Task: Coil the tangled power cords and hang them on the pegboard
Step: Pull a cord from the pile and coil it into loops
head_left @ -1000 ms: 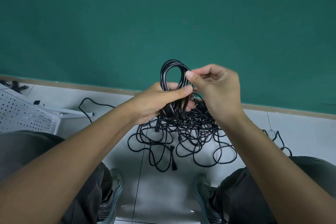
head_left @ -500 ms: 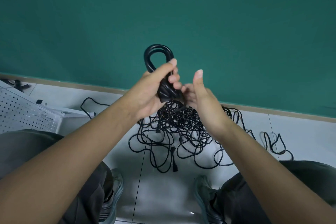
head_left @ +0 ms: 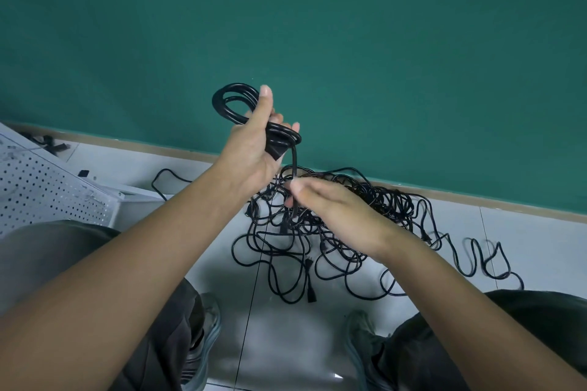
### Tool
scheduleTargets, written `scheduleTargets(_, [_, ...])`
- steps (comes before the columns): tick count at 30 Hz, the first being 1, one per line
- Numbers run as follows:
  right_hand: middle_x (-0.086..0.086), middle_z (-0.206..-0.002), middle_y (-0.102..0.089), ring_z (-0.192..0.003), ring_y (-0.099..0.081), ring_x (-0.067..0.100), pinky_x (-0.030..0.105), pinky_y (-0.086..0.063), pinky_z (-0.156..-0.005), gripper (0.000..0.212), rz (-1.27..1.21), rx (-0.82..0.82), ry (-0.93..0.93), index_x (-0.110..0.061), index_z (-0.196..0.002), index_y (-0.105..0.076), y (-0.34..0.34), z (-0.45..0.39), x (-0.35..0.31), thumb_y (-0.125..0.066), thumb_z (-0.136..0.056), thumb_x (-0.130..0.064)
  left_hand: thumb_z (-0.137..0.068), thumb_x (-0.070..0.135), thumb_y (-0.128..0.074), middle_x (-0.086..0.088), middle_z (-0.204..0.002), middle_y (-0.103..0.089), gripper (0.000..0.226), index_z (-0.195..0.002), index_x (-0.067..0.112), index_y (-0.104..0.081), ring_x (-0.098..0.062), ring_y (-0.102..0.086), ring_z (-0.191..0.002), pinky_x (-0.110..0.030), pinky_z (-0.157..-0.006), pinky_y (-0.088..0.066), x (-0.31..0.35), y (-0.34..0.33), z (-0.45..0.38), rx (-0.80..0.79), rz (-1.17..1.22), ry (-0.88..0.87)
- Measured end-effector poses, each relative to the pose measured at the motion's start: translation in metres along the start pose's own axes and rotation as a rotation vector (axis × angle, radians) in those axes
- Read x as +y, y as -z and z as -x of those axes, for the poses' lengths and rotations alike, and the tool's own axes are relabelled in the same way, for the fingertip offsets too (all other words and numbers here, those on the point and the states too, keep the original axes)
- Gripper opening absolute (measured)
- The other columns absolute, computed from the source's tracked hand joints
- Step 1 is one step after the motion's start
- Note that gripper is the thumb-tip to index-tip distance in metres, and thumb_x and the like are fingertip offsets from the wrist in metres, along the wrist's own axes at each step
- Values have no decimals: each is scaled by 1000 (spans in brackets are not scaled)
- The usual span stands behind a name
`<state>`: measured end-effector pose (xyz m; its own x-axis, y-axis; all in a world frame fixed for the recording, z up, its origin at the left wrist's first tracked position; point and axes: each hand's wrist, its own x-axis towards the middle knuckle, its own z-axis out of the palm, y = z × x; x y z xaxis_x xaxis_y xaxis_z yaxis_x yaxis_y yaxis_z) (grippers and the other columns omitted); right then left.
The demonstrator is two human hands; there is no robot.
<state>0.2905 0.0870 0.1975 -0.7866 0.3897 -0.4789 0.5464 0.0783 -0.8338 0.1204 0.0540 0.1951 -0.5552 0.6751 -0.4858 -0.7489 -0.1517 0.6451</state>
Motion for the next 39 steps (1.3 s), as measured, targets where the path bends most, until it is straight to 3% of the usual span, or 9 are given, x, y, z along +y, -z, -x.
scheduleTargets(3, [14,-103,-64,-90,-64,28,38,-51,-96,27,85,-9,77,-14,-121,-65,2,0,2,-65,-99,-29,-100,38,-65,4,-70,-44,30,-82,17,-53,-9,-47,-61,-33,-95,-59,-8,0,1,-2,-223,-114])
scheduleTargets(6, [18,-87,-54,-69,-48,19,35,-45,-76,11,166,82,152,-4,-100,-65,5,-3,6,-63,-99,-14,-102,35,-64,3,-69,-42,28,-85,16,-50,-11,-46,-60,-35,-86,-59,-16,1,1,-38,-459,-265])
scheduleTargets(8, [-2,-78,-60,-69,-53,10,29,-46,-82,15,151,126,180,-7,-111,-70,7,-1,5,-62,-100,-13,-97,41,-67,-3,-71,-39,33,-89,14,-50,-16,-45,-63,-39,-77,-54,-19,4,0,-85,-612,-342])
scheduleTargets(11, [-17,-106,-73,-98,-64,-9,20,-46,-104,34,109,216,217,-15,-133,-67,11,5,-2,-63,-100,-11,-90,48,-66,-3,-71,-38,34,-83,19,-50,-21,-41,-70,-42,-77,-47,-18,7,1,-149,-737,-339])
scheduleTargets(17, [-16,-93,-70,-85,-66,-7,5,-43,-78,25,190,438,378,-26,-107,-63,18,15,-11,-59,-100,-2,-98,62,-52,7,-67,-52,49,-72,20,-52,-15,-51,-69,-39,-76,-45,-23,8,3,-267,-971,-252])
scheduleTargets(20, [-17,-89,-67,-81,-66,4,14,-51,-77,35,195,566,396,-36,-93,-54,22,13,-12,-70,-94,-5,-85,80,-49,-3,-79,-58,70,-87,11,-60,-21,-57,-79,-51,-85,-54,-24,5,10,-343,-957,-130])
scheduleTargets(31, [-6,-86,-70,-79,-67,8,17,-53,-76,47,9,696,246,-22,-90,-62,36,6,-7,-87,-62,-50,-85,68,-48,1,-67,-49,58,-83,12,-65,-13,-51,-62,-28,-68,-55,-20,-5,37,-614,-701,174])
scheduleTargets(36, [-7,-89,-70,-85,-67,8,25,-56,-86,22,-25,650,263,-22,-90,-63,44,2,-2,-83,-82,-28,-91,31,-70,1,-76,-52,29,-109,9,-66,-13,-55,-71,-33,-80,-60,-16,-3,33,-667,-511,267])
scheduleTargets(39, [-7,-95,-71,-94,-69,8,31,-56,-94,7,-41,614,257,-20,-97,-67,50,-2,4,-72,-95,-25,-98,25,-64,-1,-80,-54,16,-89,16,-74,-16,-54,-74,-36,-85,-59,-12,-4,31,-702,-417,286])
